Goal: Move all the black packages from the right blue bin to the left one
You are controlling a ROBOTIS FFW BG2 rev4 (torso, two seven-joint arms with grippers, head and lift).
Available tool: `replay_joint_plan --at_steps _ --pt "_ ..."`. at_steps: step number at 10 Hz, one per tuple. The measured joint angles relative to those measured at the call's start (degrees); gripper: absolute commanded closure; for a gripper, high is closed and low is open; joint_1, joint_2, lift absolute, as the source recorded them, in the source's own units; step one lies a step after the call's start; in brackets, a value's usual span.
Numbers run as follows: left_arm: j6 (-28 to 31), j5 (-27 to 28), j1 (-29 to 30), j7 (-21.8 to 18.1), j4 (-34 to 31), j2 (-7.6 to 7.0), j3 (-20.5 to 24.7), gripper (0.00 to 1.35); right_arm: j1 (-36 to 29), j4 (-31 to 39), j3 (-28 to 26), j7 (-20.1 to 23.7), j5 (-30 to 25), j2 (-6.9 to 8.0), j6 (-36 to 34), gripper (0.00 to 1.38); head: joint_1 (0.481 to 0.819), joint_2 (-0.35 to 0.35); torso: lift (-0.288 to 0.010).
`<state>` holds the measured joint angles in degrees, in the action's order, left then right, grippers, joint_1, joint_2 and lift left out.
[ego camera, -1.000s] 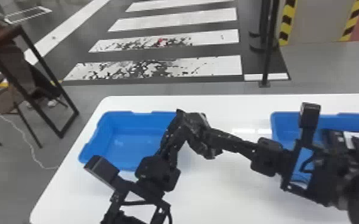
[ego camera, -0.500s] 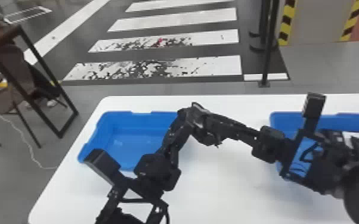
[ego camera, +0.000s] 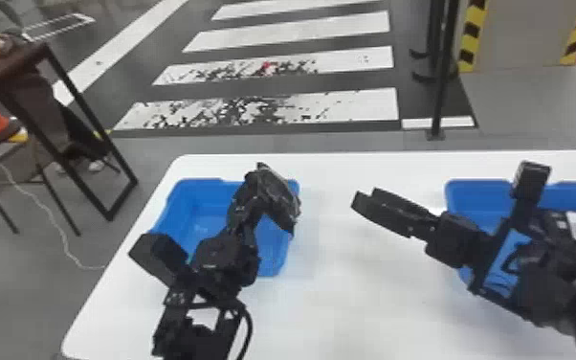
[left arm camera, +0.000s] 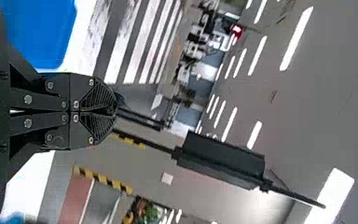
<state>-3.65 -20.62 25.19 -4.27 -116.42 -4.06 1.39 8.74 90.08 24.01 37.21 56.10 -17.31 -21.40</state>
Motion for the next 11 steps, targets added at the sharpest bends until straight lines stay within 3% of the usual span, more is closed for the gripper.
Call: replay_joint_plan --at_steps 1,2,3,4,5,6,8,11 --pt "-4.27 7.32 -3.63 1.26 6.6 0.6 2.91 1.22 -0.5 0.05 -0.41 0.15 0.17 -0.03 0.05 0.15 0.695 0.319 -0.14" --pt "-9.7 14.83 -7.74 2.95 14.45 0.96 5.81 1.12 -0.95 0.37 -0.73 0.29 0.18 -0.1 0.05 0.15 0.695 0.35 -0.14" --pt "-14.56 19.88 -10.36 6.03 20.44 1.06 7.58 0.61 -1.41 0.88 -1.19 0.33 -0.39 -0.2 0.05 0.15 0.695 0.35 -0.14" --pt "-17.22 20.68 -10.86 7.09 22.8 1.11 8.11 0.11 -2.12 1.68 -2.69 0.26 -2.06 -0.24 -0.08 0.15 0.695 0.35 -0.14" --pt "-19.35 18.44 -10.17 6.06 23.27 1.1 7.67 0.05 -3.27 3.39 -5.77 -0.36 -5.29 -0.22 -0.67 0.15 0.695 0.35 -0.14" --pt "-22.06 16.25 -9.37 3.98 23.25 1.08 6.84 0.15 -5.81 8.6 -10.84 -3.66 -11.45 -0.05 -4.4 0.15 0.695 0.339 -0.14" --pt "-23.42 14.94 -7.37 1.81 18.86 0.75 4.95 0.18 -12.67 23.19 -22.61 -9.65 -26.59 1.45 -14.99 0.15 0.695 0.223 -0.14" --pt "-15.59 11.25 0.68 -1.29 5.76 0.65 3.74 0.18 -14.91 30.63 -28.57 -15.22 -38.93 2.3 -27.77 0.15 0.695 0.105 -0.14"
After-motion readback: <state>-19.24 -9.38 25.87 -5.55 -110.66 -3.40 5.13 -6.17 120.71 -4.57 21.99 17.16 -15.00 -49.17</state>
